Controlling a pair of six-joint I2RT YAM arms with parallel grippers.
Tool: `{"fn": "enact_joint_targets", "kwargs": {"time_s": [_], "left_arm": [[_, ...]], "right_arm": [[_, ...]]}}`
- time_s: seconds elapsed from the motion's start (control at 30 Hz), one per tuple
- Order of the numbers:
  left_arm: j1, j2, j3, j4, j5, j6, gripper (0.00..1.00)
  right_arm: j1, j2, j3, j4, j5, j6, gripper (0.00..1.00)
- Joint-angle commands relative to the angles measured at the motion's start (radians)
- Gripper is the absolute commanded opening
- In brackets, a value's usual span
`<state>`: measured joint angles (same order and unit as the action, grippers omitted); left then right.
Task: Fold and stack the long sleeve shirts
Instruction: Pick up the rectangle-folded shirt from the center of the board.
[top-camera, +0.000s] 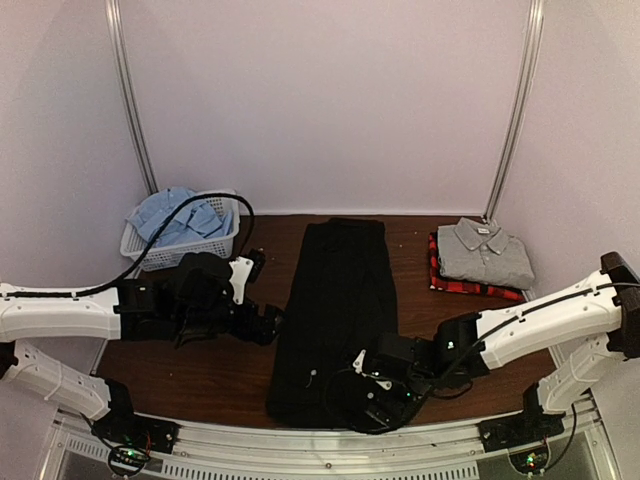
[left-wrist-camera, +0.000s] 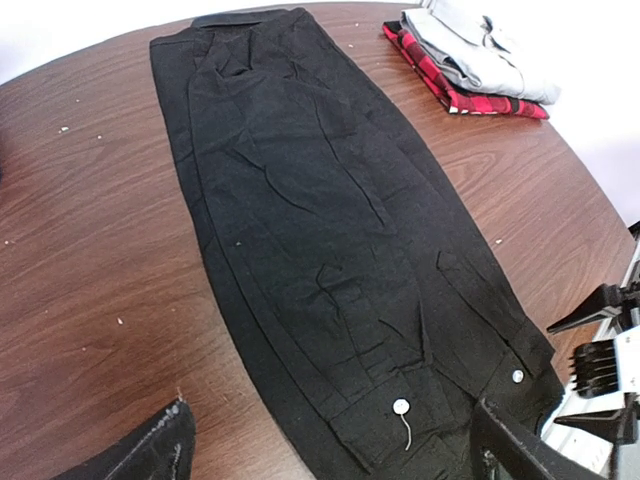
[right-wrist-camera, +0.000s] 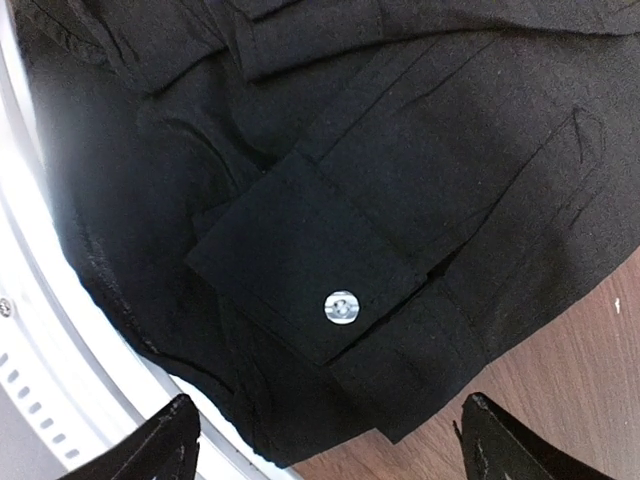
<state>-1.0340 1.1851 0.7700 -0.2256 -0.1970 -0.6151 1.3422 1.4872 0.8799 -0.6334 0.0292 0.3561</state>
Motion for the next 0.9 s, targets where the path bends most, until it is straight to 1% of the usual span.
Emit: {"fn": "enact_joint_targets", "kwargs": {"time_s": [0.0,0.3,0.4,0.5,0.57,0.67,0.77,0.83,0.87], "left_arm": [[0.005,-0.006,-0.019,0.054,0.028,-0.024,0.97],[0.006,0.007,-0.029,0.053,0.029,-0.005,0.97],[0.006,0.014,-0.036,0.052,0.03,0.001,0.97],[0.005,0.02,-0.046,0.05,0.036,0.014,0.97],[0.005,0.024,-0.056,0.052,0.047,0.034,0.97],[0.005,0.019,-0.098,0.083,0.09,0.08,0.97],[0.005,0.013,-0.159,0.185,0.188,0.128,0.98],[-0.003,0.011,-0.208,0.267,0.197,0.139,0.98],[-0.008,0.008,-0.233,0.314,0.227,0.15,0.97]], "right_arm": [[0.006,0.049,0.029,-0.023,0.008,-0.018,0.89],[0.007,0.13,0.045,-0.029,-0.019,-0.04,0.83],[0.009,0.141,0.039,-0.023,-0.027,-0.046,0.78],[0.009,0.146,0.039,-0.022,-0.05,-0.047,0.7],[0.009,0.145,0.039,-0.023,-0.05,-0.046,0.62],[0.01,0.141,0.038,-0.027,-0.05,-0.042,0.47],[0.008,0.131,0.036,-0.04,-0.051,-0.033,0.31],[0.005,0.12,0.032,-0.046,-0.047,-0.029,0.18],[0.004,0.114,0.029,-0.047,-0.049,-0.027,0.09]]}}
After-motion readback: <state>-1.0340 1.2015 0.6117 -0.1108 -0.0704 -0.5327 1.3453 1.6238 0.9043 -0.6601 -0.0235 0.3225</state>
